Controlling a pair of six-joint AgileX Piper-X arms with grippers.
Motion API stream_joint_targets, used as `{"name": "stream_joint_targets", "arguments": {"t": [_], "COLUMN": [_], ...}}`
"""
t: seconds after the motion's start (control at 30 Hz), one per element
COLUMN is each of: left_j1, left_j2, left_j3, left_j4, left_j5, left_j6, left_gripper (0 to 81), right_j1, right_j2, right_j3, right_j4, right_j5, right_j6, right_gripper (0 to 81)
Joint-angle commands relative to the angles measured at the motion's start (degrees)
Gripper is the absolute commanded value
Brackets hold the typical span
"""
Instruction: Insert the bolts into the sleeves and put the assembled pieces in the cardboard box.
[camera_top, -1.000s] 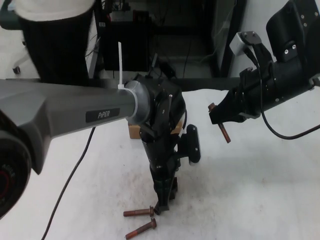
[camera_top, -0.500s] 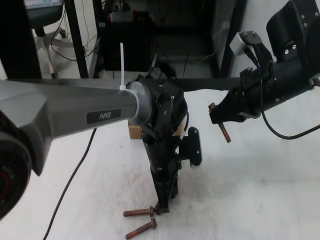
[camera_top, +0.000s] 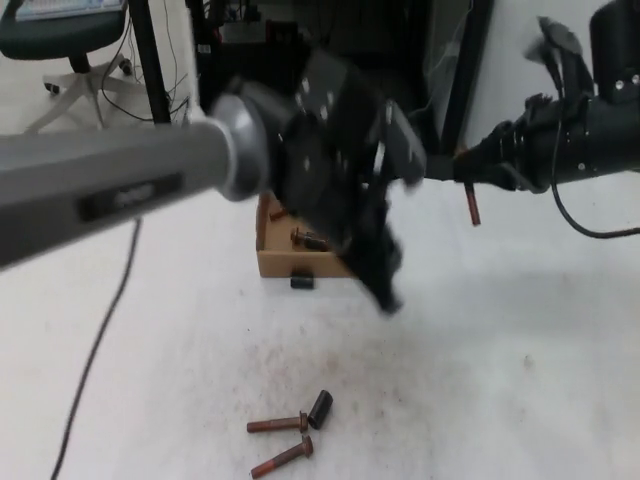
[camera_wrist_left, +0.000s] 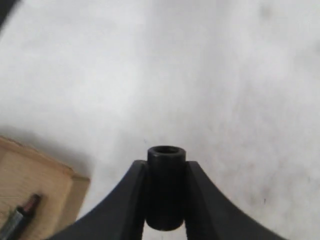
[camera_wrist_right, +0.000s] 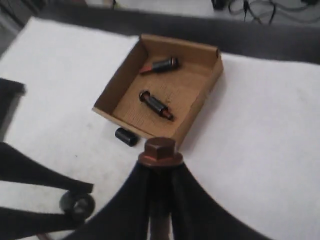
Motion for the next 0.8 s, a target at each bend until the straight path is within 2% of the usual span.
{"name": "stream_joint_targets", "arguments": {"t": [0.0, 0.17, 0.3, 0.37, 0.43, 0.53, 0.67, 0.77], "left_j1": [0.0, 0.8, 3.4, 5.0, 6.9, 9.2, 10.9, 11.0], "left_j2": [-5.2, -12.0, -15.5, -15.7, -15.7, -15.7, -15.7, -15.7], "left_j3": [4.2, 19.7, 37.6, 44.9, 51.5, 57.3, 58.1, 56.5], "left_j4": [-10.5, -34.1, -63.0, -78.2, -92.1, -102.3, -99.2, -92.3], "left_j5": [0.8, -2.4, -0.9, 1.9, 5.7, 11.7, 20.2, 23.6], "left_j6": [-8.8, -16.5, -26.6, -32.6, -37.1, -37.9, -39.4, -38.6], "left_gripper": [0.3, 0.3, 0.3, 0.3, 0.3, 0.3, 0.3, 0.3], "right_j1": [-1.1, -2.4, -2.8, -2.8, -2.0, 1.0, 8.8, 15.1], "right_j2": [-0.7, -0.6, -0.2, 0.4, 0.6, 0.6, 0.6, 0.6], "right_j3": [3.9, 16.4, 24.8, 26.0, 26.2, 26.2, 26.2, 26.2], "right_j4": [-14.8, -52.0, -83.1, -91.7, -92.8, -89.0, -85.3, -83.7], "right_j5": [-3.8, -4.3, -4.7, -7.8, -10.9, -10.9, -10.9, -10.7], "right_j6": [6.9, 26.2, 41.1, 45.2, 46.3, 44.7, 35.4, 29.2], "right_gripper": [0.8, 0.8, 0.8, 0.8, 0.8, 0.8, 0.8, 0.8]}}
